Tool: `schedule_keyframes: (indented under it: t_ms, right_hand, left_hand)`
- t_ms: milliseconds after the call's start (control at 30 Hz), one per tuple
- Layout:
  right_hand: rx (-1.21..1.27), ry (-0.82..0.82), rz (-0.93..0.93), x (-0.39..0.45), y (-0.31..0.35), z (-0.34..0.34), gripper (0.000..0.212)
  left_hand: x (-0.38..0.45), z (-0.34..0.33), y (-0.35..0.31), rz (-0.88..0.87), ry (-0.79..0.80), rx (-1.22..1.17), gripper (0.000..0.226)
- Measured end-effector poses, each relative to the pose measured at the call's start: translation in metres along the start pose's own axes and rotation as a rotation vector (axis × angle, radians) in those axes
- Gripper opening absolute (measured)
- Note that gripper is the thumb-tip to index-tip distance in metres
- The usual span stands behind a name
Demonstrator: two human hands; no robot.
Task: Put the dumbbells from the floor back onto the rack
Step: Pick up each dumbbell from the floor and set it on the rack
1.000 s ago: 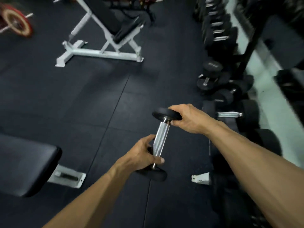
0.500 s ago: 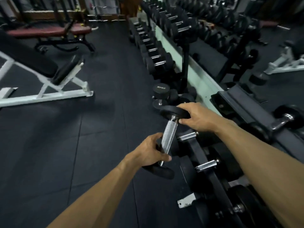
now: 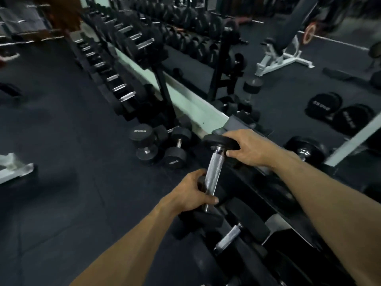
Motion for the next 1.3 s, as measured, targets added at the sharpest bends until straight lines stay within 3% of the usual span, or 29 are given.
schedule_keyframes:
  t_ms: [233,500,700,833,1000,1167,1300]
  right_hand:
    - [0.012,-0.014,-0.089,0.053,-0.104,0.032,0.019]
    - [-0.03,-0.05,-0.165,0.107,-0.173,0.052,0.023]
    - [-0.025,0.009,-0.227,0.131,-0.202,0.042,0.022]
    - [0.019,0.035,-0.288,0.133,-0.216,0.024,0.02]
    - [0.026,0.039,-0.318,0.136,-0.217,0.022,0.016]
    - [0.008,0.001,-0.367,0.133,-0.212,0.019,0.016]
    - [-0.003,-0.098,-0.422,0.129,-0.204,0.016,0.021]
  left_hand:
    - [0.123,-0.021,-0.038,0.007,0.087,0.053,0.081]
    - [0.221,-0.02,-0.065,-0.009,0.133,0.128,0.087]
    - [0.252,-0.025,-0.064,0.002,0.149,0.182,0.073]
    - [0.26,-0.022,-0.059,-0.029,0.141,0.254,0.035]
    - [0.256,-0.014,-0.053,-0.023,0.042,0.179,0.038]
    - [0.232,-0.001,-0.046,-0.014,-0.186,0.082,0.025]
    - [0.198,-0.001,-0.028,-0.041,-0.325,0.082,0.062]
Point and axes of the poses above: each hand's wrist, its own x-axis towards the middle knuckle, its own z-axis out of the back of the hand, y = z × x, the point moved 6 cm from there along x, towards the middle knuckle, and after that the axes turned 8 degrees about -x, right-handed, at the moved point
